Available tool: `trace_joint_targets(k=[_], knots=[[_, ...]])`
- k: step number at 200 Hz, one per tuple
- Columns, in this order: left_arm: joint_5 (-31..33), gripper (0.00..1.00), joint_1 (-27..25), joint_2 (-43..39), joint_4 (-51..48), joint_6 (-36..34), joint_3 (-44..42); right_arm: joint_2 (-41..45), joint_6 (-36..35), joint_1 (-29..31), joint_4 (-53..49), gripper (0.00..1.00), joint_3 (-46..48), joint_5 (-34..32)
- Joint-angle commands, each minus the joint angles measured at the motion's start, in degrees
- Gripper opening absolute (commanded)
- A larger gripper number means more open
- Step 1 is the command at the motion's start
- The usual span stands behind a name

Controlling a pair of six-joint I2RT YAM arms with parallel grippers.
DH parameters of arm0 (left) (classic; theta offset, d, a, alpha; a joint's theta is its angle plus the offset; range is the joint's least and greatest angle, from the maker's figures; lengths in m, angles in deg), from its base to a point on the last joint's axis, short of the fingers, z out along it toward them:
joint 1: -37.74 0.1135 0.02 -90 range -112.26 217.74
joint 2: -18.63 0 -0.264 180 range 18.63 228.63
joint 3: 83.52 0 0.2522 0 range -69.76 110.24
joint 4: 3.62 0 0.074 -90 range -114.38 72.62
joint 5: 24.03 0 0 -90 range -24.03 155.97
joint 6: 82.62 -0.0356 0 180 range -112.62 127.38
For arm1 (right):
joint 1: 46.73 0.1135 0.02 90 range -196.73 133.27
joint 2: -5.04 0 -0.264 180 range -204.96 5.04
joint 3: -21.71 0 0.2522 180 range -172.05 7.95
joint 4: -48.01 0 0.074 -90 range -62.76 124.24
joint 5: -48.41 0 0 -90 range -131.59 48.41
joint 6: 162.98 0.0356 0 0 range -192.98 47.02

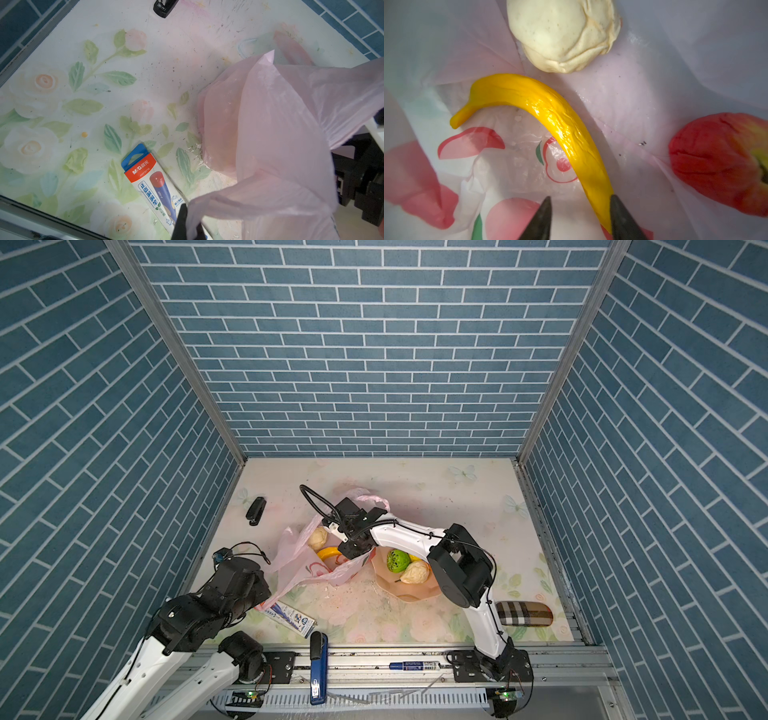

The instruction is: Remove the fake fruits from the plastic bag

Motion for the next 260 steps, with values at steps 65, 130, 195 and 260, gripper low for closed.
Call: trace_joint_targets(k=[65,130,195,260], knots=[[-1.31,0.0,-0.06,1.2,-2.04,0.63,-0.87,-6.91,-4.28,-1.59,-2.21,0.67,-8.51,4.9],[-0.41,0.0,-0.11,1.59,-1.15,0.59,-0.61,-11.38,-4.79,-1.63,-4.75,0.63,-11.2,4.32],[0.04,0.0,-0.13,3.59,1.9,-0.68,0.47,-13.38,-4.33,-1.57,-5.06,0.47,-11.79,4.45],[0.04,0.0,-0.05,4.78,4.74,-0.9,-0.08,-11.72,-4.25,-1.59,-4.74,0.14,-10.74,4.68]])
